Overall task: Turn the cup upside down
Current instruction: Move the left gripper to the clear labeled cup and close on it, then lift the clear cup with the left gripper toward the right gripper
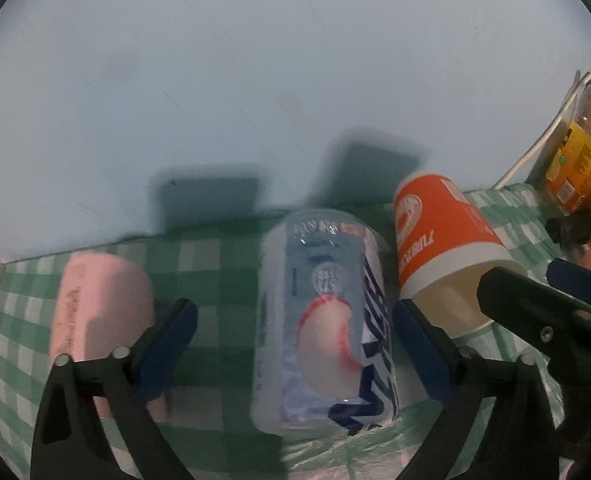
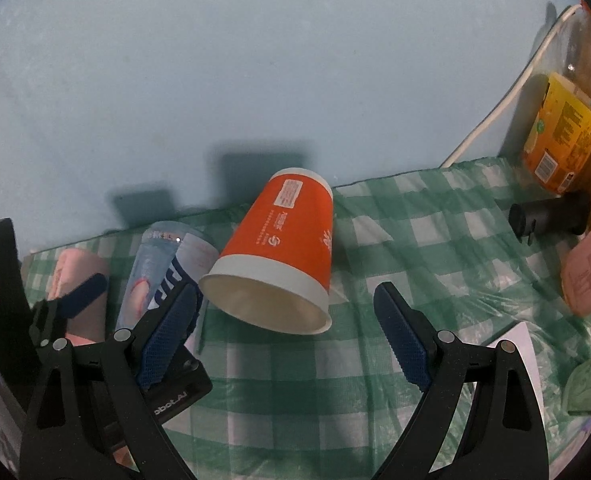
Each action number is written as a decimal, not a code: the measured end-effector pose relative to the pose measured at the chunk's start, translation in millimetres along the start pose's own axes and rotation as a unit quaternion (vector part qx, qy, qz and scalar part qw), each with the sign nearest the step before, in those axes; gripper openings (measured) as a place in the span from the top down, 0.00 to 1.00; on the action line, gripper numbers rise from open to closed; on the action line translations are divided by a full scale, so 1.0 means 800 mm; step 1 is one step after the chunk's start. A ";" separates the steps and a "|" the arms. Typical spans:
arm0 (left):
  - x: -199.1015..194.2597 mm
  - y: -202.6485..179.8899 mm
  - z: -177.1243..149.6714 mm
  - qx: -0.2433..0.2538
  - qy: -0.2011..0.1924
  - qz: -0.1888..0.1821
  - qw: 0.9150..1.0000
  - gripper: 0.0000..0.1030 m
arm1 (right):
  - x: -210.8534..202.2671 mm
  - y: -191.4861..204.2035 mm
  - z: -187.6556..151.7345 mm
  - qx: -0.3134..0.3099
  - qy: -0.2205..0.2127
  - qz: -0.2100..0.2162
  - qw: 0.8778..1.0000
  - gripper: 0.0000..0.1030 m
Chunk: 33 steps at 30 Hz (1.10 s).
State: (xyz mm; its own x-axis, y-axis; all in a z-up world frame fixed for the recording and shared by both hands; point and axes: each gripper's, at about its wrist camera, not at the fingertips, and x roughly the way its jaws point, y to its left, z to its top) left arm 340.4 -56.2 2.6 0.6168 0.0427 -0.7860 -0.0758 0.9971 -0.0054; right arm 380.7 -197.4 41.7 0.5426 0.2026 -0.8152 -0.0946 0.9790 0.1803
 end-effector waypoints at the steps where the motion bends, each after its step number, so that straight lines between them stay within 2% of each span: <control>1: 0.002 0.001 -0.001 -0.001 0.004 -0.003 1.000 0.12 | 0.001 0.000 -0.001 0.000 0.001 0.001 1.000 0.13; 4: 0.007 0.003 -0.005 0.000 0.014 -0.009 1.000 0.25 | 0.004 0.000 -0.004 0.003 0.003 0.003 1.000 0.13; 5: 0.006 0.004 -0.007 0.000 0.016 -0.010 1.000 0.33 | 0.003 0.000 -0.005 0.003 0.004 0.004 1.000 0.13; 11: -0.004 0.008 -0.013 -0.004 0.005 -0.017 1.000 0.33 | 0.000 0.004 -0.009 -0.001 -0.003 -0.006 1.000 0.13; 14: -0.022 0.012 -0.021 -0.001 -0.009 -0.013 1.000 0.33 | -0.008 0.009 -0.014 -0.011 -0.011 -0.009 1.000 0.13; 18: -0.053 0.019 -0.038 0.003 -0.014 -0.027 1.000 0.33 | -0.023 0.014 -0.028 -0.023 -0.021 -0.004 1.000 0.13; 23: -0.090 0.020 -0.068 0.019 -0.026 -0.029 0.999 0.33 | -0.054 0.016 -0.057 -0.037 -0.033 0.008 0.999 0.13; 28: -0.130 0.030 -0.099 0.013 -0.023 -0.061 0.998 0.33 | -0.076 0.017 -0.093 -0.046 -0.029 0.028 0.998 0.13; 33: -0.145 0.020 -0.130 0.021 -0.027 -0.072 0.997 0.33 | -0.094 0.019 -0.127 -0.050 -0.023 0.047 0.997 0.13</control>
State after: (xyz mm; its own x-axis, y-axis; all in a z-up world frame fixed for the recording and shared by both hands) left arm 185.9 -52.1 29.1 0.6603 -0.0981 -0.7446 0.0483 0.9949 -0.0883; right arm 253.5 -195.7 49.8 0.5653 0.2952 -0.7703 -0.2293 0.9532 0.1971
